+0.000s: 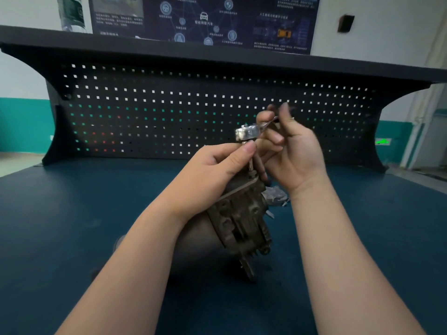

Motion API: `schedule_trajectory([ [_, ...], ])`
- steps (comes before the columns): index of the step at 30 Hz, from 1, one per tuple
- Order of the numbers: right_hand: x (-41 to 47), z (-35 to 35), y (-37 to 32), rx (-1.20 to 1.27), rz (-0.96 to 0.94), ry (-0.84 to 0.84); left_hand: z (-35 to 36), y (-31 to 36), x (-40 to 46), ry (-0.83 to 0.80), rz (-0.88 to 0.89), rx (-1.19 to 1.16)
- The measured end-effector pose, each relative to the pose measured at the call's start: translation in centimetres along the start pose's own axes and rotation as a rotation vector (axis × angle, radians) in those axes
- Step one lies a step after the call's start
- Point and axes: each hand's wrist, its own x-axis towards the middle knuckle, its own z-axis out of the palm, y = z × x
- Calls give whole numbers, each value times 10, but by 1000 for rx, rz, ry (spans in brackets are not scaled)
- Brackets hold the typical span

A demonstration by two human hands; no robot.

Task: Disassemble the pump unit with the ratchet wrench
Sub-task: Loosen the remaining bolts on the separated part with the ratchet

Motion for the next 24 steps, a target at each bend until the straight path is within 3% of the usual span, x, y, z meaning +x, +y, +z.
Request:
schedule_trajectory([
  [4,5,-1,7,-89,68,52,3,0,0,10,12,-43],
  [7,-2,5,8,-164,-65,188,1,-1,1,0,9,-77],
  [9,-9,9,10,-188,-269,232,-1,-2,2,-2,16,-50],
  [12,-26,17,15,-351,-722,195,-2,-3,2,1,19,-15],
  [14,-38,22,22,-558,-1032,63,-3,-3,3,7,39,45],
  [16,-47,24,30,-756,-1220,-125,-3,-4,4,25,72,94],
  [19,-49,25,35,-901,-1278,-193,-4,-5,4,36,95,89],
  [24,-46,26,21,-721,-1112,-98,-3,-4,3,22,65,46],
])
